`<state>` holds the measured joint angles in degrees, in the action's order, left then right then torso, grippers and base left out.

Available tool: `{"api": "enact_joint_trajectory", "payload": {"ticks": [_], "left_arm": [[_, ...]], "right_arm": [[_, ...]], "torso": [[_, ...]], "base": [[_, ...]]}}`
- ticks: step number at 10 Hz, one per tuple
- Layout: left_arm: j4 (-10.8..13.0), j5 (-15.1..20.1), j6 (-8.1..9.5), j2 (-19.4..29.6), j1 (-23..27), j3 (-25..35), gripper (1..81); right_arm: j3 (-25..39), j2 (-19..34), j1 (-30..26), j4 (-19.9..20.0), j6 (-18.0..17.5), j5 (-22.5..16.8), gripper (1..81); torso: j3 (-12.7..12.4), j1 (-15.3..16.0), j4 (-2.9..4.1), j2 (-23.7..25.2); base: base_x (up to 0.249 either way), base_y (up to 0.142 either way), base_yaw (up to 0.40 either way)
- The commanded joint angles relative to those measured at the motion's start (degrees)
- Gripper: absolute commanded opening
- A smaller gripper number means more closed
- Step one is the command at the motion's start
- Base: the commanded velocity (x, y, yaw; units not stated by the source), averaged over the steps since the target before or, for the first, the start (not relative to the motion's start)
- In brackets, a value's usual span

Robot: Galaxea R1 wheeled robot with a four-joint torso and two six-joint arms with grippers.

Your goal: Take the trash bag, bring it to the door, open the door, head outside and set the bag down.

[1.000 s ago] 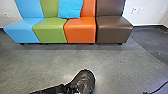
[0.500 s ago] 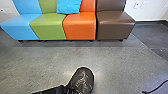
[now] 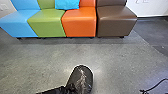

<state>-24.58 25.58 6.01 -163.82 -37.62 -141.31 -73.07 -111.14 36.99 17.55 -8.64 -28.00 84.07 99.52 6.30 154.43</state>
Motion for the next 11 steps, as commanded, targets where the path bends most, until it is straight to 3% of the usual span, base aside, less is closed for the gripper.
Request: {"api": "enact_joint_trajectory", "payload": {"ticks": [1,3,4,9,11], "left_arm": [[0.67,4.13,-0.12,0.68,4.18,-0.1,81.1],[0.67,4.13,-0.21,0.77,4.26,-0.02,81.1],[0.76,4.22,-0.21,0.77,4.17,-0.02,1.0],[3.48,4.22,-0.12,1.03,2.68,-0.1,1.0],[3.48,4.22,-0.12,1.03,2.68,0.25,1.0]], "right_arm": [[1.45,2.73,-4.41,1.69,-0.15,-3.9,81.1],[1.45,3.0,-4.24,1.69,-0.15,-3.9,81.1],[1.45,3.09,-4.15,1.69,-0.15,-3.9,81.1],[1.37,2.91,-4.15,1.61,-0.15,-3.9,81.1],[1.19,2.91,-4.06,1.61,-0.15,-3.9,81.1]], "torso": [[0.0,0.0,0.0,0.0],[0.0,0.0,0.0,0.0],[0.0,0.0,0.0,0.0],[0.0,0.0,0.0,0.0],[0.0,0.0,0.0,0.0]], "base": [[0.0,0.0,0.0],[0.0,0.0,0.0],[0.0,0.0,0.0],[0.0,0.0,0.0],[0.0,0.0,0.0]]}}
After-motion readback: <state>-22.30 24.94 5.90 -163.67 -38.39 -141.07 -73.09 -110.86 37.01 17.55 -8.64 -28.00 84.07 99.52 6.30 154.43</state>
